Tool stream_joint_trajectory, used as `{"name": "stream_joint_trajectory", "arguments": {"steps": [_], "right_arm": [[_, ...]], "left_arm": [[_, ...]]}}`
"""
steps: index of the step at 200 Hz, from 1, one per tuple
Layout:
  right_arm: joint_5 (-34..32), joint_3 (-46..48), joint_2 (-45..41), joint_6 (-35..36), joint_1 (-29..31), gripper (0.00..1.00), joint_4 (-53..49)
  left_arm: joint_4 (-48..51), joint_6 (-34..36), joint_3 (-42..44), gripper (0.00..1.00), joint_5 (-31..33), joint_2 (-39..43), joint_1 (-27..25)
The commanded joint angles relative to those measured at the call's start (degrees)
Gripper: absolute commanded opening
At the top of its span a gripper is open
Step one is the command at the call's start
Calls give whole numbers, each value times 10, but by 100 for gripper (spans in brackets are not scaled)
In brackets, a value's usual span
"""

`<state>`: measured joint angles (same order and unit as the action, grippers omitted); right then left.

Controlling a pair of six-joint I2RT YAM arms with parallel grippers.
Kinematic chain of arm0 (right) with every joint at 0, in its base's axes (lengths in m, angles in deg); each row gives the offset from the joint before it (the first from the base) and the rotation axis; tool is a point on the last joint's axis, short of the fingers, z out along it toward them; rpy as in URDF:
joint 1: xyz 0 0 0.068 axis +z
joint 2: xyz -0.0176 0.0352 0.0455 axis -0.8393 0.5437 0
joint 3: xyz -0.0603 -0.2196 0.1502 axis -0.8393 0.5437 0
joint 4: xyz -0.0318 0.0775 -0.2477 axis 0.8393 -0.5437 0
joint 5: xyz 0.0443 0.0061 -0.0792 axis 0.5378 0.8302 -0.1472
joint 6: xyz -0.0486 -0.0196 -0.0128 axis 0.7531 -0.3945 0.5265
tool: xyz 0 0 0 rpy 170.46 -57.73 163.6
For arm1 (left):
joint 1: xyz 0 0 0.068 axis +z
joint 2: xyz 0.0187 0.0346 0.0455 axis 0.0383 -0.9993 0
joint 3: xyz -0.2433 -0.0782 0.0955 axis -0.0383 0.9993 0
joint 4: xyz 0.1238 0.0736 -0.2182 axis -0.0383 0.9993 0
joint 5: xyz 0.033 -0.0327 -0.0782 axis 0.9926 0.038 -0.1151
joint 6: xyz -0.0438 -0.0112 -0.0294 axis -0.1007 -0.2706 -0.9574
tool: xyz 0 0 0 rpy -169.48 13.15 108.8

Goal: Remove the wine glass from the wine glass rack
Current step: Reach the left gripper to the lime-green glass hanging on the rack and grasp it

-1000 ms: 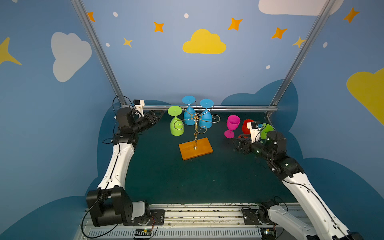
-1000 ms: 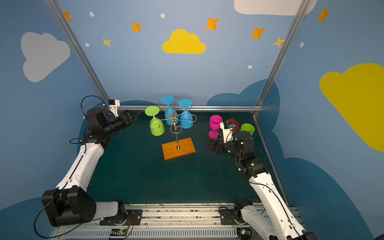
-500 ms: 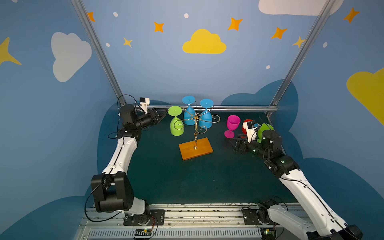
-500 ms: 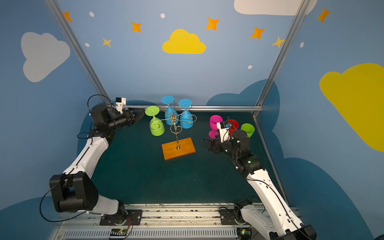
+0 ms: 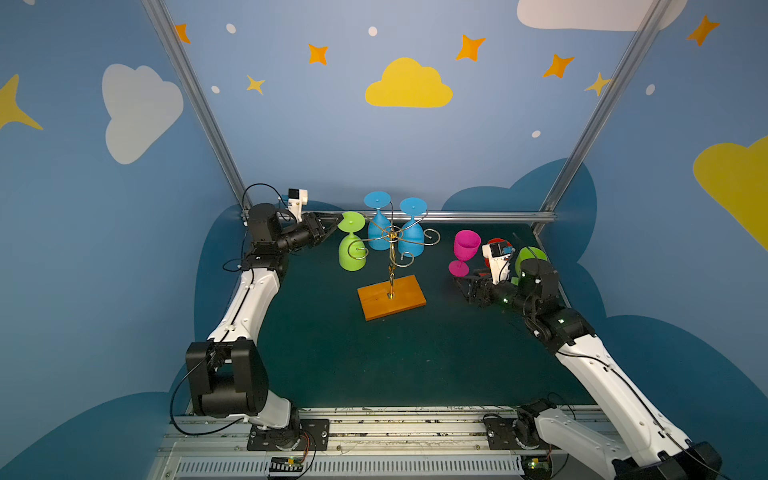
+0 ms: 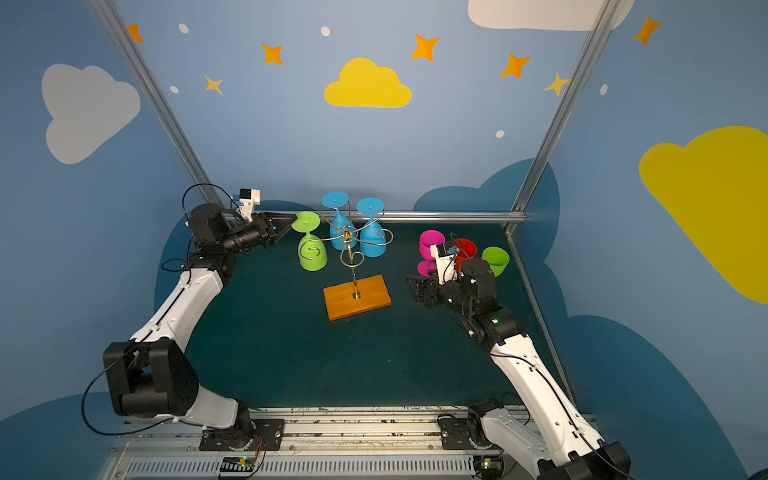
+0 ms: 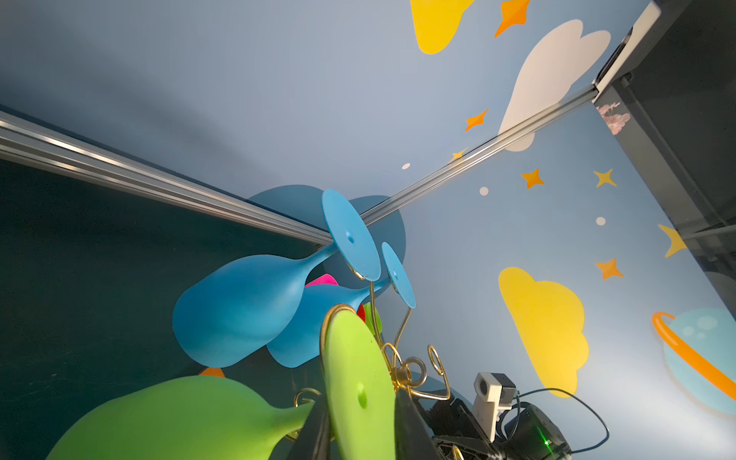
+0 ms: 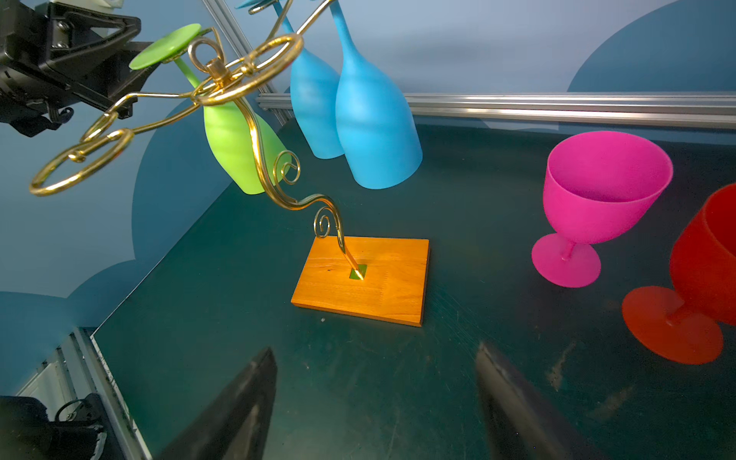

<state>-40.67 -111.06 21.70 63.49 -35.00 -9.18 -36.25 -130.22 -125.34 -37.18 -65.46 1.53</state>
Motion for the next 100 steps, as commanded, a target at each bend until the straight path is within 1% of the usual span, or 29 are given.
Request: {"name": "stream_joint_trajectory", "arguments": {"steps": [1, 61, 100], "right_arm": [[-6, -11, 0, 3, 4, 78, 13], [-11, -6, -3, -1, 7, 78, 14], [-14, -6, -5, -1, 8, 78, 13]], "left_arm": [[-3, 4, -13, 23, -9, -5, 0], [17, 10, -19, 11, -12, -1, 0], [18, 2, -20, 5, -15, 1, 0]]}}
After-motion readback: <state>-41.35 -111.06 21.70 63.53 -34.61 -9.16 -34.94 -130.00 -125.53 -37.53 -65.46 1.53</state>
